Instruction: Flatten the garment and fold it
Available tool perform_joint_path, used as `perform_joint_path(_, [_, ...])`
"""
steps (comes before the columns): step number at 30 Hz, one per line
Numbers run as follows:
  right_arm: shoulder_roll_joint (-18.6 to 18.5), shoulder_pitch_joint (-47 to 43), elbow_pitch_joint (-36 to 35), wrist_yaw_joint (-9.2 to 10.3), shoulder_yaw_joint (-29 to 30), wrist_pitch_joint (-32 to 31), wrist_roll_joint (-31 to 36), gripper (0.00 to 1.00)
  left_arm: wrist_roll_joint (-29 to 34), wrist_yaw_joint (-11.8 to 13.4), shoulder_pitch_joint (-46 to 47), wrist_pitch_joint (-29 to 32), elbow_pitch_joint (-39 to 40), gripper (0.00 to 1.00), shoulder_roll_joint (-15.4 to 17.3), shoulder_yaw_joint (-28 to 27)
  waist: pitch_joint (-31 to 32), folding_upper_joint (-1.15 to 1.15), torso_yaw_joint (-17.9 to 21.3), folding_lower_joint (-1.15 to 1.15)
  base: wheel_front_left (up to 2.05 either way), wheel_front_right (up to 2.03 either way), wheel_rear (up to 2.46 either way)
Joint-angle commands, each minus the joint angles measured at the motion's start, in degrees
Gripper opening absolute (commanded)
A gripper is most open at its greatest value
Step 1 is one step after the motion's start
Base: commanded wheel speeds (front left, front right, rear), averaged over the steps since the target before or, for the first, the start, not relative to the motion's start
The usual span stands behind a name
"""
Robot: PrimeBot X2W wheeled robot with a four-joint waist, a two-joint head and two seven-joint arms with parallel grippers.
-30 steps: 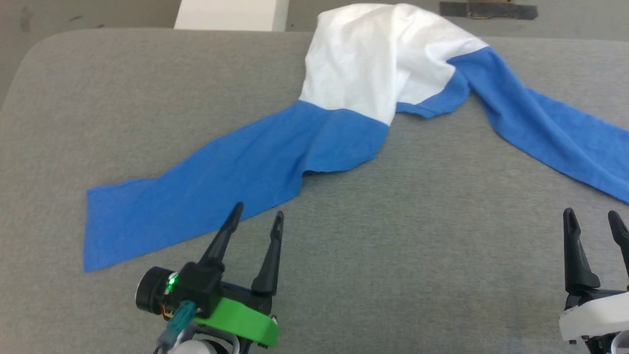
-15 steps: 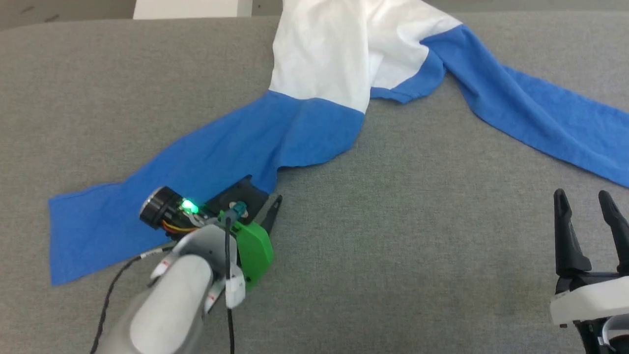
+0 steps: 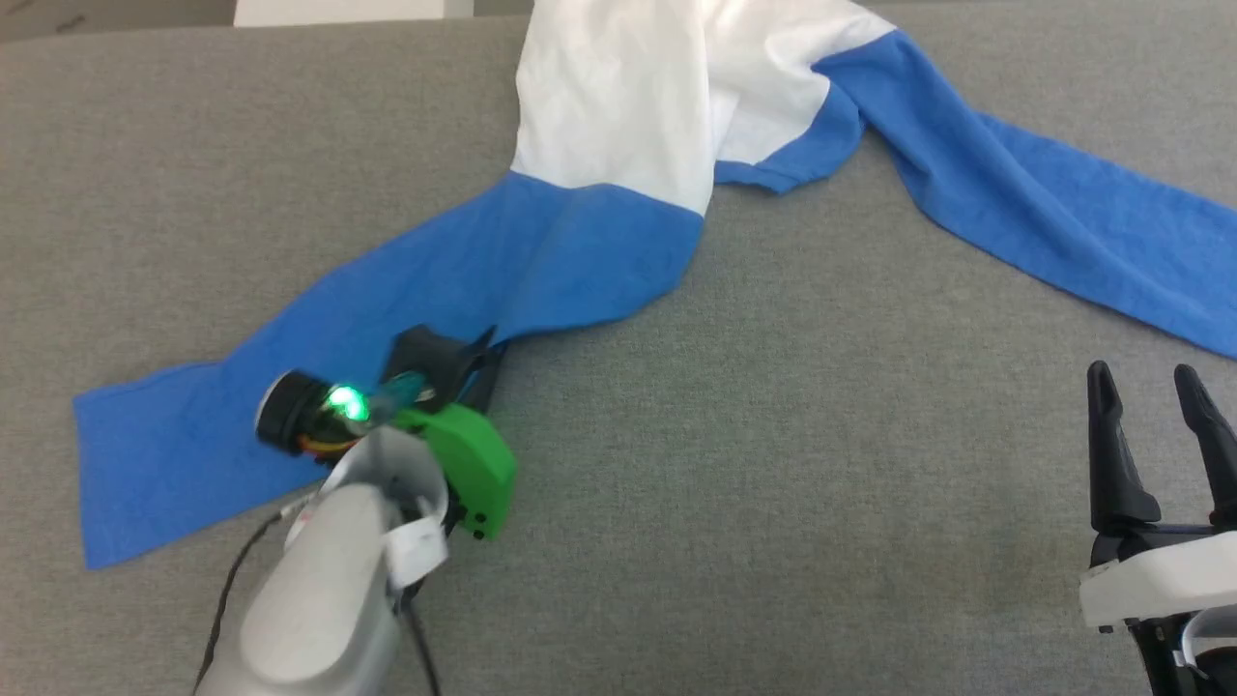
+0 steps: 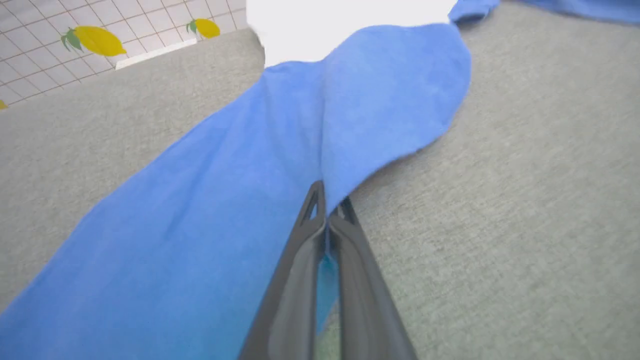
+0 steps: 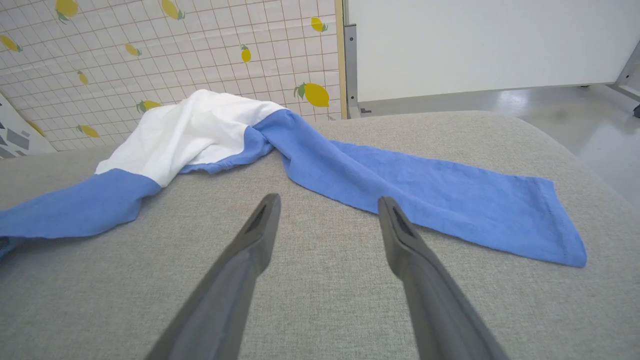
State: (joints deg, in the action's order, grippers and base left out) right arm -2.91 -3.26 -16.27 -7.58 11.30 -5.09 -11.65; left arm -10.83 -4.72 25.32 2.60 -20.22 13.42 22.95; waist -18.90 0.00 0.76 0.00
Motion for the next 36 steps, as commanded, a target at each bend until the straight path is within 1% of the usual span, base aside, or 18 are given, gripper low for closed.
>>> perform_joint_path(1, [0.0, 0.6, 0.3, 0.09, 0.3, 0.4, -0.6, 1.0, -2.3, 1.0, -2.6, -1.0, 2.4, 0.0, -0.2, -1.8, 1.6, 0.0, -0.9, 0.0, 0.0, 0.0, 0.0])
perform_joint_path(2, [0.0, 0.5, 0.4, 0.09, 0.4, 0.4, -0.7, 1.0, -3.2, 1.6, -3.6, -1.3, 4.0, 0.0, -0.1, -2.9, 2.0, 0.0, -1.2, 0.0, 0.0, 0.0, 0.0])
perform_joint_path(5, [0.0, -0.2, 0.8, 0.09, 0.6, 0.3, -1.0, 1.0, -5.4, 5.9, -9.6, -1.4, 14.1, 0.0, 2.2, -8.2, 3.3, 0.0, -2.3, 0.0, 0.0, 0.0, 0.0])
perform_joint_path(6, [0.0, -0.6, 0.9, 0.09, 0.4, 0.1, -1.2, 1.0, -6.9, 9.9, -16.0, -0.4, 24.1, 0.0, 5.2, -14.0, 4.0, 0.0, -3.1, 0.0, 0.0, 0.0, 0.0])
perform_joint_path(9, [0.0, -0.9, 0.8, 0.09, 0.4, -0.1, -1.4, 1.0, -8.2, 13.2, -21.5, 1.2, 31.8, 0.0, 7.3, -19.3, 4.4, 0.0, -3.7, 0.0, 0.0, 0.0, 0.0])
perform_joint_path(11, [0.0, -1.1, 0.7, 0.09, 0.2, -0.4, -1.4, 1.0, -7.3, 15.7, -24.7, 2.1, 34.7, 0.0, 8.7, -22.2, 4.5, 0.0, -3.9, 0.0, 0.0, 0.0, 0.0])
perform_joint_path(13, [0.0, -1.2, 0.7, 0.09, 0.0, -0.6, -1.4, 1.0, -7.7, 17.2, -27.0, 1.8, 35.7, 0.0, 8.7, -24.5, 4.6, 0.0, -4.0, 0.0, 0.0, 0.0, 0.0])
perform_joint_path(16, [0.0, -1.3, 0.7, 0.09, -0.4, -0.9, -1.5, 1.0, -8.1, 17.1, -29.5, 2.6, 32.9, 0.0, 8.2, -23.8, 4.6, 0.0, -3.9, 0.0, 0.0, 0.0, 0.0])
perform_joint_path(17, [0.0, -1.3, 0.7, 0.09, -0.6, -1.0, -1.5, 1.0, -8.7, 16.7, -29.9, 2.8, 31.4, 0.34, 7.6, -22.9, 4.6, 0.0, -3.7, 0.0, 0.0, 0.0, 0.0])
perform_joint_path(18, [0.0, -1.3, 0.9, 0.09, -0.9, -1.3, -1.6, 1.0, -10.5, 16.2, -29.5, 1.0, 28.5, 1.0, 4.5, -21.3, 4.6, 0.0, -3.5, 0.0, 0.0, 0.0, 0.0])
perform_joint_path(20, [0.0, -1.5, 1.0, 0.09, -1.0, -1.5, -1.5, 1.0, -11.1, 15.4, -29.0, -0.9, 26.9, 1.0, 2.8, -19.8, 4.6, 0.0, -3.2, 0.0, 0.0, 0.0, 0.0])
perform_joint_path(22, [0.0, -1.8, 1.0, 0.09, -0.9, -1.6, -1.5, 1.0, -12.5, 14.6, -28.4, -3.2, 27.3, 1.0, 0.9, -19.4, 4.8, 0.0, -3.1, 0.0, 0.0, 0.0, 0.0])
perform_joint_path(26, [0.0, -2.3, 1.0, 0.09, -0.9, -1.8, -1.5, 1.0, -12.4, 14.3, -27.8, -6.6, 32.2, 1.0, 0.2, -19.5, 5.1, 0.0, -2.8, 0.0, 0.0, 0.0, 0.0])
perform_joint_path(28, [0.0, -2.5, 0.9, 0.09, -1.0, -1.9, -1.6, 1.0, -11.1, 14.3, -26.9, -6.9, 36.0, 1.0, 1.1, -19.2, 5.0, 0.0, -2.6, 0.0, 0.0, 0.0, 0.0])
perform_joint_path(31, [0.0, -2.4, 0.7, 0.09, -1.4, -2.0, -1.7, 1.0, -8.4, 13.6, -24.2, -5.0, 40.9, 1.0, 3.2, -17.6, 4.5, 0.0, -2.3, 0.0, 0.0, 0.0, 0.0])
perform_joint_path(33, [0.0, -2.2, 0.7, 0.09, -1.6, -1.9, -1.9, 1.0, -7.1, 12.2, -21.2, -2.7, 42.4, 1.0, 4.5, -15.5, 3.9, 0.0, -2.0, 0.0, 0.0, 0.0, 0.0])
perform_joint_path(35, [0.0, -2.0, 0.8, 0.09, -1.7, -1.8, -2.0, 1.0, -5.5, 10.0, -17.4, 0.2, 41.6, 1.0, 6.0, -12.5, 3.1, 0.0, -1.9, 0.0, 0.0, 0.0, 0.0])
perform_joint_path(36, [0.0, -1.8, 0.9, 0.09, -1.8, -1.8, -2.0, 1.0, -5.1, 8.5, -14.9, 1.6, 40.4, 1.0, 6.4, -10.8, 2.7, 0.0, -1.7, 0.0, 0.0, 0.0, 0.0])
